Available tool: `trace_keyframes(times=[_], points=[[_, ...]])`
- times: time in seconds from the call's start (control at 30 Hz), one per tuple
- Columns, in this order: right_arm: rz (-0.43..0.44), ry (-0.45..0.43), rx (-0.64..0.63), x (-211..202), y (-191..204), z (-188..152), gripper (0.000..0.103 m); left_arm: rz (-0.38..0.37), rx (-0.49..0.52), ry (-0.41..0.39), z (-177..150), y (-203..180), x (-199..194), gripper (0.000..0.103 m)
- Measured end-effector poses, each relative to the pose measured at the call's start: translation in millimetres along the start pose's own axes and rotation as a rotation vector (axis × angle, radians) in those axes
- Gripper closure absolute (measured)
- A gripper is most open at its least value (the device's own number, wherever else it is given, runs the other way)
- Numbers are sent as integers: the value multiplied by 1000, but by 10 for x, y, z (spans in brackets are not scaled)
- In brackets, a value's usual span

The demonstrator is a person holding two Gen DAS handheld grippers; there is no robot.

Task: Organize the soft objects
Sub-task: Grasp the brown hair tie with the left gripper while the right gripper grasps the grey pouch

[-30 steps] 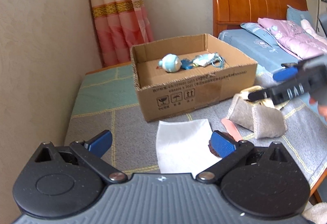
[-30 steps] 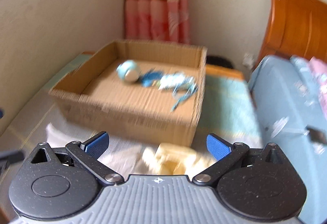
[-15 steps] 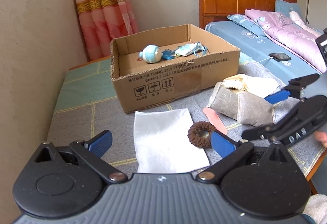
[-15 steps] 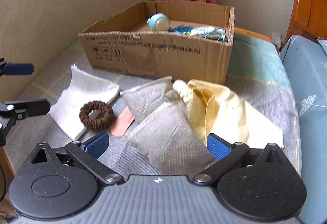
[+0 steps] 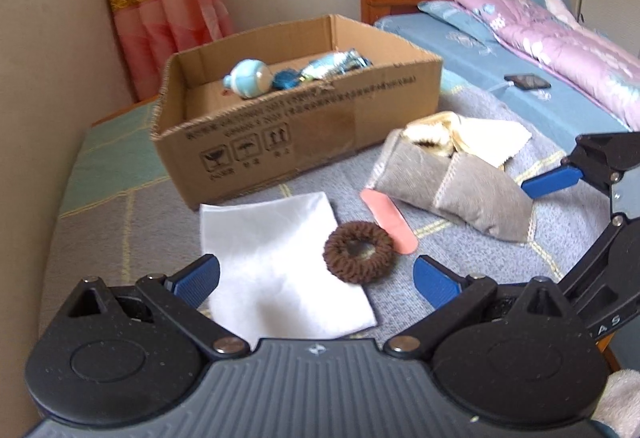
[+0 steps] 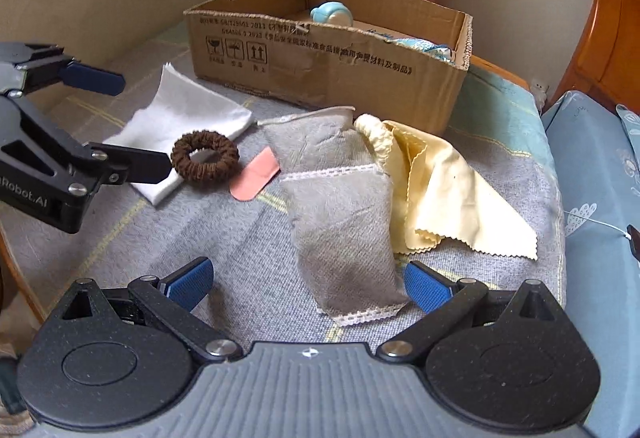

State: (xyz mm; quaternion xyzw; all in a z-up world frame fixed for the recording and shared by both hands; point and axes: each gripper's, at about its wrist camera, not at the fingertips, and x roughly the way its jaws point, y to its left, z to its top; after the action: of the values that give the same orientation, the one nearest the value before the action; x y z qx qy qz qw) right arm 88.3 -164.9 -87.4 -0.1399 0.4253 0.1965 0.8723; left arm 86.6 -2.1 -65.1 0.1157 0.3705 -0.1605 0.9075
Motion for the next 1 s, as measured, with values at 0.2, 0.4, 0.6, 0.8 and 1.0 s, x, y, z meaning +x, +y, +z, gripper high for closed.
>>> trace_keyframes(times=[0.2, 0.4, 0.6, 0.8, 1.0], points=[[29, -27, 14, 14, -50, -73, 0, 8, 37, 17, 11, -122, 122, 1], [44, -57, 17, 19, -78, -116, 0, 2, 39, 23, 39, -164, 209, 4], [52, -72, 14, 18, -95, -138, 0, 3, 53, 19, 81, -209, 243, 36], [52, -81, 16, 19, -101, -153, 0, -17, 45, 26, 92, -230, 288, 47], [45, -83, 21, 20, -83, -150, 0, -34, 29, 27, 112, -245, 296, 60]])
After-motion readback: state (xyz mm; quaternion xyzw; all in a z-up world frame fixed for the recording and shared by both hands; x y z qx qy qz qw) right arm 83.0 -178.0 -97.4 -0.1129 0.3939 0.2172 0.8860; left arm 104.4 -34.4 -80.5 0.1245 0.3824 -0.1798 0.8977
